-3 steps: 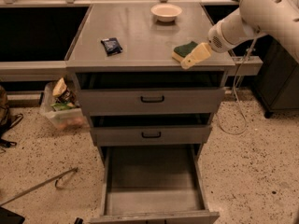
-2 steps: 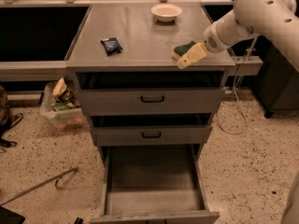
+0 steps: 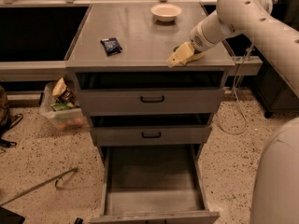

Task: Place sponge into bottom drawer

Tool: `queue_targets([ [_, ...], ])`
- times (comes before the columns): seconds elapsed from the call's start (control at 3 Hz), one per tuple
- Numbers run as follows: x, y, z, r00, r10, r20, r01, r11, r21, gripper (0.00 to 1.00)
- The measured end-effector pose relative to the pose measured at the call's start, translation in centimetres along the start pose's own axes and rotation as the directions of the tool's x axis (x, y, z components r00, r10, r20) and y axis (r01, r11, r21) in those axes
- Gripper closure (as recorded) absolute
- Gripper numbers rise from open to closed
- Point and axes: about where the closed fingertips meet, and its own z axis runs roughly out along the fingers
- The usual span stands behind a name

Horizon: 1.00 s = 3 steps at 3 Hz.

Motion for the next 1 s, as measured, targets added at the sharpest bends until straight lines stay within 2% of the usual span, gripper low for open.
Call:
queue_targets([
  [0.67, -0.7, -1.0, 3.1, 0.994, 0.11, -0.015, -0.109, 0.9937, 0.026, 0.0],
  [1.0, -0.7, -1.0, 3.1, 0.994, 0.112, -0.015, -0.112, 0.9934, 0.026, 0.19],
])
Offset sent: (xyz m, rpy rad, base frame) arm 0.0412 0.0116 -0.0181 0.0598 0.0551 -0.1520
